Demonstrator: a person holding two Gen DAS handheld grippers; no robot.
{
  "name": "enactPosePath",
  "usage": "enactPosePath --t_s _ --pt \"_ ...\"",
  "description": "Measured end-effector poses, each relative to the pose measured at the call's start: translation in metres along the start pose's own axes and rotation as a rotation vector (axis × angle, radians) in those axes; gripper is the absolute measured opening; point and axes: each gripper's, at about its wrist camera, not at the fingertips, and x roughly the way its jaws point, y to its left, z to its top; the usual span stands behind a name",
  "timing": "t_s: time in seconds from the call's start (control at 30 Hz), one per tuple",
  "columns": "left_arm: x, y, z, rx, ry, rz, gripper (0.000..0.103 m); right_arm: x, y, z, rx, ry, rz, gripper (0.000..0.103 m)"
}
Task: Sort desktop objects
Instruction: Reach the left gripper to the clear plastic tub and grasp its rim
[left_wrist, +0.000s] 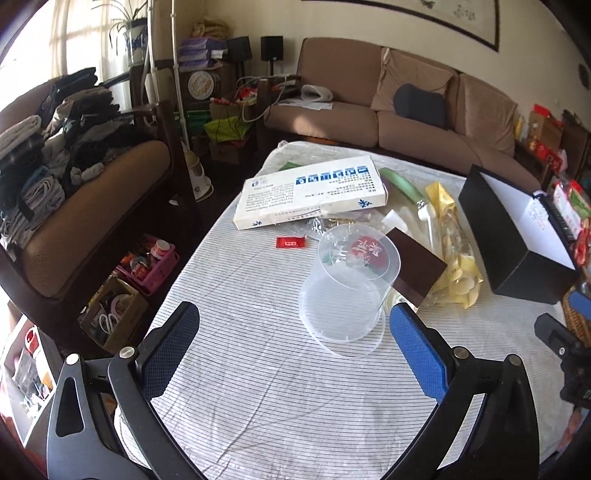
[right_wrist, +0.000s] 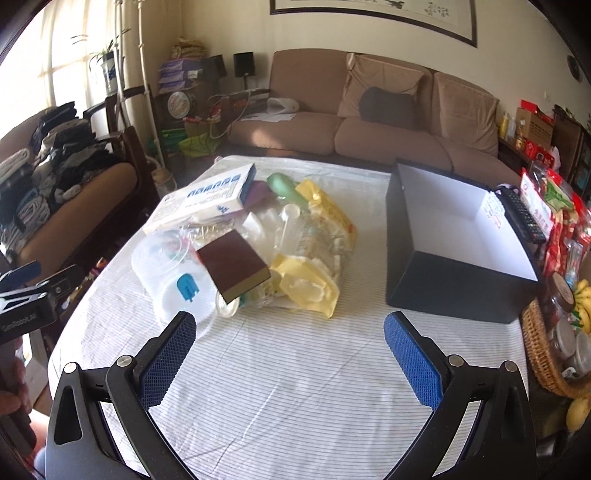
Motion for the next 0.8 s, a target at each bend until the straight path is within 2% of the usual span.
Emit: enactPosePath --t_s 0.17,0.5,0.67,0.7,0.73,0.8 --pt "0.036 -0.028 -0.001 0.041 0.02 -0.041 0.103 0.013 0.005 -0.013 -0.036 0.008 0.007 0.103" --pt "0.099 -0.066 0.016 0.116 0.04 -0.037 0.103 0.033 -0.019 -0.028 0.01 0.043 0.039 0.103" --pt "0.128 -0.065 0.023 0.097 0.09 -0.014 0.103 0.042 -0.023 -0.033 -0.002 0.055 0.03 0.103" --pt "0.133 -0.063 0.024 0.082 0.113 -0.013 0.1 0.044 -0.023 -0.035 -0.01 0.06 0.029 0.103" --pt "0.137 -0.06 0.025 0.059 0.13 -0.026 0.092 0.045 -0.022 -0.036 -0.018 0.064 0.028 0.103" --pt "0.137 -0.052 0.023 0.026 0.126 -0.053 0.092 0.048 -0.022 -0.038 -0.029 0.07 0.026 0.103"
